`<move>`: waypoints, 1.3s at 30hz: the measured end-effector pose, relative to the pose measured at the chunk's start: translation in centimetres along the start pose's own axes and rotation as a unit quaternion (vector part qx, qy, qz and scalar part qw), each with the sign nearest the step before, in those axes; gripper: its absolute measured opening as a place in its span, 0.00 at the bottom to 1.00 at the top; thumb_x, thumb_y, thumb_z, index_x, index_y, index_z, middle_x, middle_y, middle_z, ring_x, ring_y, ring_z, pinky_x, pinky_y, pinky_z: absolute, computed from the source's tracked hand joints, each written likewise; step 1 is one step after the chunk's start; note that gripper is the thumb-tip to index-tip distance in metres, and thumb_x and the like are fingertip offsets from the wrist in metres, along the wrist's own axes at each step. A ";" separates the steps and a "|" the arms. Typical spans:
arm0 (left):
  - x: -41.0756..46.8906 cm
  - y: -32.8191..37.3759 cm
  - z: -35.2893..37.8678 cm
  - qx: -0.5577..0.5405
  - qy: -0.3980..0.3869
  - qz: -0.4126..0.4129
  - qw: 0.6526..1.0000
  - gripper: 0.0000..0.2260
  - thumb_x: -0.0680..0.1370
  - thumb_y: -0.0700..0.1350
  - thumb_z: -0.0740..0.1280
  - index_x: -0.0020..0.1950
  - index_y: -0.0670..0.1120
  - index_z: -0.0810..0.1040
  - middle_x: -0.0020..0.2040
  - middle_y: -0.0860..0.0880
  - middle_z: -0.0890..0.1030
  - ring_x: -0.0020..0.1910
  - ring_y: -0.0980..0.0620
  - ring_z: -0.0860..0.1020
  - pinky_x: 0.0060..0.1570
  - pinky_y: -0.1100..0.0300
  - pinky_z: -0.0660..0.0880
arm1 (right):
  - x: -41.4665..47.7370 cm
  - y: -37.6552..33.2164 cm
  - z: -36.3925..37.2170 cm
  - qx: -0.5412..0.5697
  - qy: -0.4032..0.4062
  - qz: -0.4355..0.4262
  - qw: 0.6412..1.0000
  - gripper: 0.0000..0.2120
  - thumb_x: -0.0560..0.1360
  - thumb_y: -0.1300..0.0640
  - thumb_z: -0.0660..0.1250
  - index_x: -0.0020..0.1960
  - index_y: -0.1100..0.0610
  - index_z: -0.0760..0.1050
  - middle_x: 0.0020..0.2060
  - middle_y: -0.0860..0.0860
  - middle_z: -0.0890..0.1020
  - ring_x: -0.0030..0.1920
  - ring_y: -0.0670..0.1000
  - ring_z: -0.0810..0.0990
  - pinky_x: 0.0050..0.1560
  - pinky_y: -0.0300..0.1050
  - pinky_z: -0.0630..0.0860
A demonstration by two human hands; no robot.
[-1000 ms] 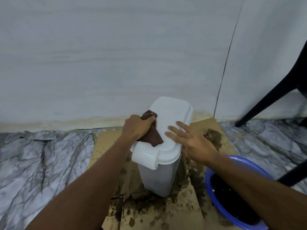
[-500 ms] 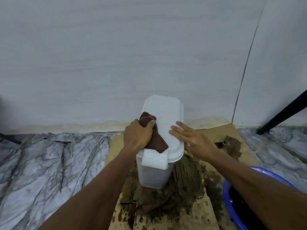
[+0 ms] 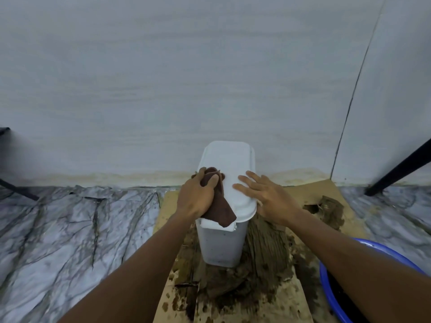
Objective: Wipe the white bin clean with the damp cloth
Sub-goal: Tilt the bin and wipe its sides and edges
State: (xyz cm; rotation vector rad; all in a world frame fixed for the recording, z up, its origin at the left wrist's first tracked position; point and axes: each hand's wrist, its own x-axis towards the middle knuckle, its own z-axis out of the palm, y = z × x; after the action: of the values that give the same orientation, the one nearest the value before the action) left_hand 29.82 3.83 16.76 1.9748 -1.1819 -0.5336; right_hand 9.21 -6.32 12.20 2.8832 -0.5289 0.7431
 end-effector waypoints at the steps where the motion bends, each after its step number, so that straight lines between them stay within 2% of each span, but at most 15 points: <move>1: 0.1 -0.2 -0.1 -0.017 0.003 -0.010 1.000 0.27 0.83 0.61 0.59 0.80 0.55 0.63 0.77 0.49 0.70 0.72 0.44 0.70 0.64 0.53 0.68 | 0.2 -0.4 0.0 -0.003 -0.013 0.001 1.000 0.44 0.60 0.69 0.78 0.73 0.54 0.68 0.69 0.59 0.75 0.68 0.66 0.73 0.54 0.69 0.78; 3: 0.4 -0.5 -0.5 -0.069 0.012 -0.029 0.997 0.25 0.82 0.57 0.61 0.79 0.54 0.65 0.76 0.49 0.70 0.71 0.46 0.71 0.60 0.57 0.67 | 0.4 -1.4 0.3 -0.004 -0.037 -0.012 0.999 0.46 0.60 0.67 0.78 0.74 0.52 0.66 0.70 0.57 0.75 0.69 0.65 0.73 0.50 0.64 0.81; 6: 0.6 -1.0 -1.2 -0.121 0.007 -0.039 0.992 0.25 0.81 0.48 0.65 0.79 0.52 0.67 0.75 0.49 0.72 0.65 0.49 0.74 0.57 0.59 0.68 | 0.7 -1.9 0.7 0.033 -0.013 -0.024 0.999 0.44 0.61 0.72 0.73 0.72 0.49 0.67 0.70 0.54 0.75 0.69 0.64 0.73 0.36 0.56 0.83; 8: 0.8 -0.8 -1.2 -0.126 0.004 -0.032 0.991 0.26 0.81 0.47 0.66 0.79 0.51 0.67 0.75 0.49 0.72 0.61 0.50 0.74 0.56 0.58 0.71 | 1.4 -1.2 0.1 0.076 0.014 0.003 0.997 0.41 0.62 0.75 0.71 0.71 0.50 0.72 0.70 0.54 0.75 0.71 0.63 0.71 0.44 0.60 0.83; 11: 1.5 0.4 -0.2 -0.123 0.026 -0.007 0.992 0.25 0.82 0.53 0.65 0.79 0.51 0.66 0.74 0.49 0.73 0.67 0.47 0.74 0.64 0.55 0.72 | 2.4 0.4 -1.1 0.186 0.016 0.140 0.972 0.39 0.65 0.75 0.70 0.71 0.49 0.73 0.73 0.51 0.71 0.76 0.55 0.64 0.66 0.64 0.72; 13: 2.0 1.3 0.9 -0.111 0.060 -0.012 0.992 0.25 0.82 0.55 0.64 0.78 0.52 0.68 0.73 0.48 0.74 0.68 0.46 0.74 0.68 0.52 0.71 | 2.5 0.7 -1.8 0.246 -0.036 0.187 0.950 0.40 0.65 0.68 0.72 0.74 0.46 0.69 0.77 0.47 0.64 0.79 0.51 0.57 0.73 0.61 0.65; 16: 2.5 1.6 2.3 -0.110 0.098 -0.023 0.989 0.24 0.80 0.55 0.65 0.76 0.52 0.72 0.70 0.48 0.77 0.67 0.45 0.75 0.69 0.47 0.72 | 1.9 0.2 -2.5 0.279 -0.144 0.199 0.928 0.50 0.60 0.43 0.80 0.75 0.32 0.58 0.79 0.37 0.50 0.80 0.46 0.43 0.75 0.53 0.55; 18: 2.7 1.3 2.6 -0.118 0.099 -0.013 0.988 0.24 0.78 0.55 0.66 0.74 0.52 0.74 0.69 0.48 0.78 0.66 0.46 0.76 0.68 0.46 0.73 | 1.7 0.0 -2.3 0.280 -0.139 0.201 0.928 0.51 0.54 0.29 0.78 0.73 0.27 0.58 0.79 0.34 0.49 0.79 0.45 0.40 0.76 0.57 0.52; 22: 5.0 1.5 1.8 -0.146 0.128 -0.001 0.981 0.23 0.79 0.52 0.68 0.74 0.49 0.75 0.71 0.47 0.76 0.68 0.46 0.75 0.70 0.49 0.71 | 3.7 0.6 -1.7 0.299 -0.065 0.214 0.928 0.44 0.53 0.25 0.74 0.68 0.26 0.65 0.77 0.36 0.58 0.80 0.45 0.49 0.76 0.64 0.57; 25: 6.8 1.6 1.3 -0.188 0.130 0.071 0.971 0.19 0.81 0.46 0.65 0.72 0.49 0.77 0.70 0.48 0.77 0.69 0.50 0.74 0.71 0.50 0.71 | 6.4 1.9 -1.7 0.335 -0.031 0.237 0.912 0.44 0.52 0.28 0.77 0.67 0.30 0.71 0.75 0.37 0.65 0.78 0.45 0.56 0.75 0.62 0.60; 28: 7.8 0.5 1.8 -0.190 0.132 0.161 0.959 0.21 0.79 0.49 0.59 0.70 0.48 0.78 0.71 0.48 0.76 0.72 0.52 0.72 0.73 0.49 0.68 | 8.4 4.0 -1.8 0.355 -0.002 0.242 0.903 0.43 0.52 0.32 0.78 0.66 0.37 0.76 0.73 0.40 0.70 0.74 0.45 0.65 0.73 0.59 0.65; 32: 8.7 -1.0 4.1 -0.124 0.222 0.238 0.937 0.22 0.85 0.45 0.53 0.79 0.46 0.64 0.79 0.44 0.64 0.79 0.50 0.61 0.78 0.53 0.59 | 10.3 6.3 -1.3 0.373 0.031 0.265 0.889 0.41 0.51 0.27 0.76 0.63 0.38 0.78 0.69 0.41 0.74 0.71 0.44 0.69 0.71 0.55 0.69; 35: 9.8 -2.0 5.9 -0.135 0.273 0.267 0.914 0.26 0.85 0.38 0.56 0.82 0.45 0.54 0.82 0.41 0.58 0.81 0.47 0.55 0.79 0.52 0.58 | 11.8 7.2 -0.5 0.387 0.066 0.270 0.879 0.37 0.54 0.29 0.76 0.61 0.39 0.79 0.66 0.40 0.76 0.68 0.42 0.72 0.69 0.51 0.71; 37: 10.5 -2.3 6.6 -0.143 0.273 0.280 0.909 0.29 0.83 0.32 0.58 0.81 0.45 0.54 0.82 0.42 0.54 0.82 0.48 0.52 0.79 0.51 0.57 | 12.7 7.5 0.0 0.410 0.085 0.281 0.863 0.34 0.55 0.32 0.78 0.59 0.40 0.80 0.64 0.39 0.78 0.66 0.40 0.73 0.68 0.48 0.72; 39: 10.9 -2.2 6.9 -0.150 0.274 0.288 0.905 0.28 0.82 0.32 0.57 0.81 0.44 0.56 0.82 0.45 0.52 0.82 0.45 0.51 0.78 0.42 0.59 | 13.3 7.8 0.4 0.423 0.098 0.289 0.853 0.31 0.56 0.34 0.79 0.57 0.40 0.81 0.62 0.38 0.79 0.65 0.39 0.74 0.67 0.48 0.73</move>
State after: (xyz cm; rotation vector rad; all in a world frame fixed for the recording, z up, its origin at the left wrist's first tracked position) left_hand 31.70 -7.78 11.06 1.2902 -1.1517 0.1420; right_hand 17.44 -17.73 18.58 3.3191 -1.3709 1.7121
